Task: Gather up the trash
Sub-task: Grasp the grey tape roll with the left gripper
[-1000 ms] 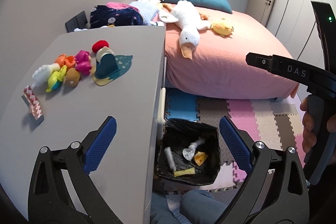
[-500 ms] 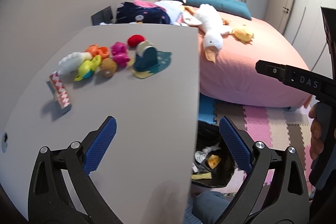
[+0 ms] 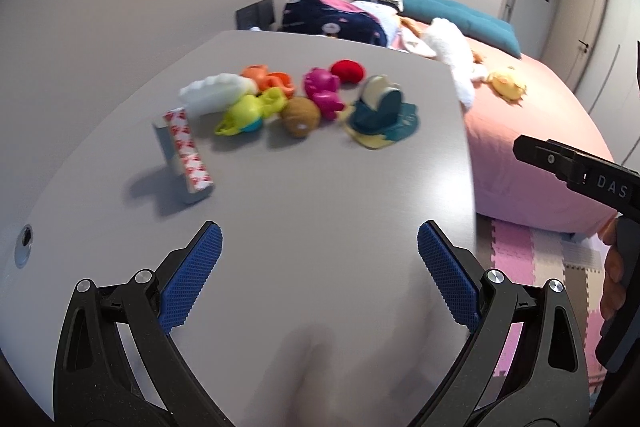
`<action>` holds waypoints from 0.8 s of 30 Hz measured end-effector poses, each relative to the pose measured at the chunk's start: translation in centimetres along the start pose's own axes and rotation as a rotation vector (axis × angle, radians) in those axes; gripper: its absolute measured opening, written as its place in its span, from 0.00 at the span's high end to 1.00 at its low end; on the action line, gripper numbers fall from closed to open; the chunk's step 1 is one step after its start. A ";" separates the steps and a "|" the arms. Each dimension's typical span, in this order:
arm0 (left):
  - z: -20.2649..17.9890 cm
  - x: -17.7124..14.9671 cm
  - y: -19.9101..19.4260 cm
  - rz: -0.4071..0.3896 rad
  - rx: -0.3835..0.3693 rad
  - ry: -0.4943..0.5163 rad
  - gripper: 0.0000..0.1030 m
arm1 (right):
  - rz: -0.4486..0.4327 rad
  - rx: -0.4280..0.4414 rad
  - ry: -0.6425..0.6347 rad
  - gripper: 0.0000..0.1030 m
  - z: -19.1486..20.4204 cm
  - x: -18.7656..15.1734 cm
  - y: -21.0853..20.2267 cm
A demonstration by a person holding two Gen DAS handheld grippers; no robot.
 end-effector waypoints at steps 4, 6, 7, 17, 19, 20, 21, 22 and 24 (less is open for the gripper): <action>1.6 0.3 0.4 -0.007 0.020 -0.020 0.08 | 0.000 0.025 -0.029 0.33 1.2 0.4 1.2; 2.5 0.4 0.7 -0.007 0.033 -0.034 0.08 | 0.002 0.039 -0.049 0.33 1.9 0.7 1.9; 3.0 0.4 0.9 -0.007 0.040 -0.042 0.08 | 0.005 0.042 -0.060 0.33 2.3 0.9 2.3; 7.7 1.1 3.3 0.019 0.063 -0.114 0.16 | 0.039 0.061 -0.097 0.33 4.4 2.0 5.8; 8.3 1.3 3.7 0.023 0.067 -0.127 0.17 | 0.043 0.061 -0.102 0.33 4.7 2.3 6.4; 8.6 1.5 4.0 0.026 0.068 -0.131 0.17 | 0.046 0.062 -0.104 0.33 4.9 2.5 6.7; 8.9 1.6 4.3 0.030 0.070 -0.136 0.18 | 0.048 0.062 -0.106 0.33 5.0 2.6 7.0; 9.1 1.8 4.6 0.034 0.072 -0.141 0.18 | 0.050 0.060 -0.109 0.33 5.2 2.8 7.4; 9.7 2.2 5.4 0.045 0.082 -0.152 0.20 | 0.055 0.055 -0.114 0.33 5.5 3.3 8.1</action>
Point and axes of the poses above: each gripper's, at about its wrist camera, not at the fingertips, and y roughly the way its jaws point, z to its left, x to its top, the point moved 2 cm from there along y, roughly the way its jaws point
